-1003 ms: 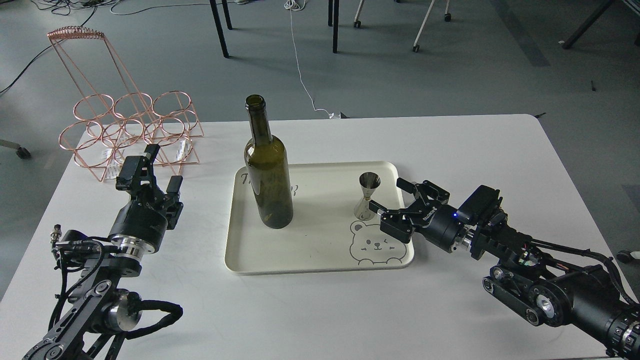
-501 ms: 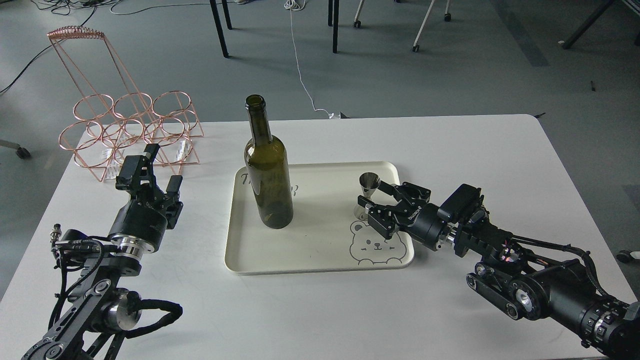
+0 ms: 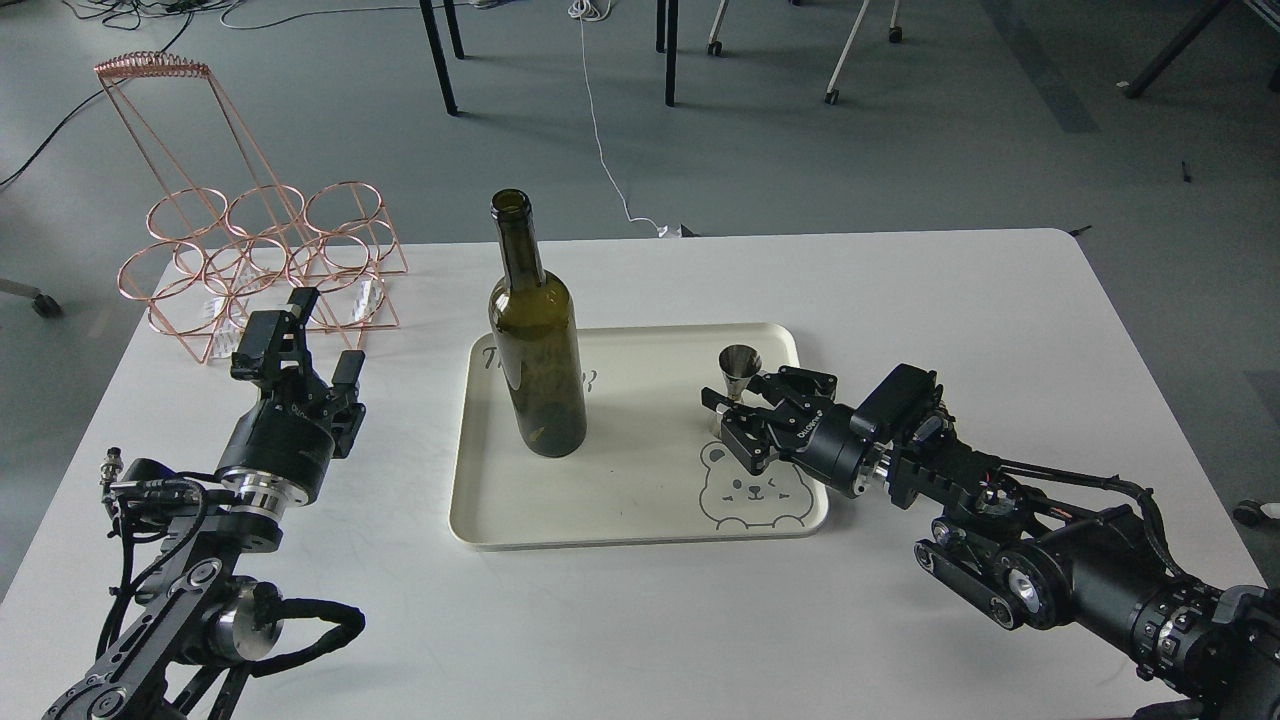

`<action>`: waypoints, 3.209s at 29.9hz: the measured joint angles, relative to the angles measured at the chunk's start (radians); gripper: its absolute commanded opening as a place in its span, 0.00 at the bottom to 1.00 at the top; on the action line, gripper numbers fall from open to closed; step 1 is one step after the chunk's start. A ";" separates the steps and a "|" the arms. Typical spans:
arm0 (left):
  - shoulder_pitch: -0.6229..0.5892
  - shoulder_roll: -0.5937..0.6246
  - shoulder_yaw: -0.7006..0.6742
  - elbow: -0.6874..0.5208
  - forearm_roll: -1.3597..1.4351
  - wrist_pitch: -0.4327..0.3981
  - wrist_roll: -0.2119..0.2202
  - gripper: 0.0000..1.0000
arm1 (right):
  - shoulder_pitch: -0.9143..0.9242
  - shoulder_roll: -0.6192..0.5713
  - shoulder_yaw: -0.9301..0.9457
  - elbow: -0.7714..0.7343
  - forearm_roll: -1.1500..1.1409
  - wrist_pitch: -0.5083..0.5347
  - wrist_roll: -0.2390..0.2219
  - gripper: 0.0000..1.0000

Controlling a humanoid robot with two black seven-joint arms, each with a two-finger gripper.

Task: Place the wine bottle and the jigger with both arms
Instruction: 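Lower the right gripper onto the metal jigger and close on it, then lift the jigger with the right gripper and carry it off the tray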

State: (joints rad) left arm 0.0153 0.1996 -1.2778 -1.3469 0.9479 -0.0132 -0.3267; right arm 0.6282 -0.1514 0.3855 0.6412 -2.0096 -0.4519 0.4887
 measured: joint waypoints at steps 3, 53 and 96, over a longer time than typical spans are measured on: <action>0.000 0.000 0.000 0.000 0.000 0.000 0.000 0.98 | -0.002 0.000 -0.006 0.000 0.000 -0.001 0.000 0.24; -0.007 -0.002 0.002 -0.001 0.000 -0.001 0.001 0.98 | -0.110 -0.333 0.174 -0.029 0.237 -0.037 0.000 0.19; -0.009 -0.005 0.005 -0.002 0.000 -0.001 0.001 0.98 | -0.152 -0.421 0.114 0.030 0.294 -0.037 0.000 0.95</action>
State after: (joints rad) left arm 0.0062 0.1948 -1.2732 -1.3485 0.9480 -0.0138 -0.3253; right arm 0.4760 -0.5722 0.4999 0.6712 -1.7152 -0.4888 0.4886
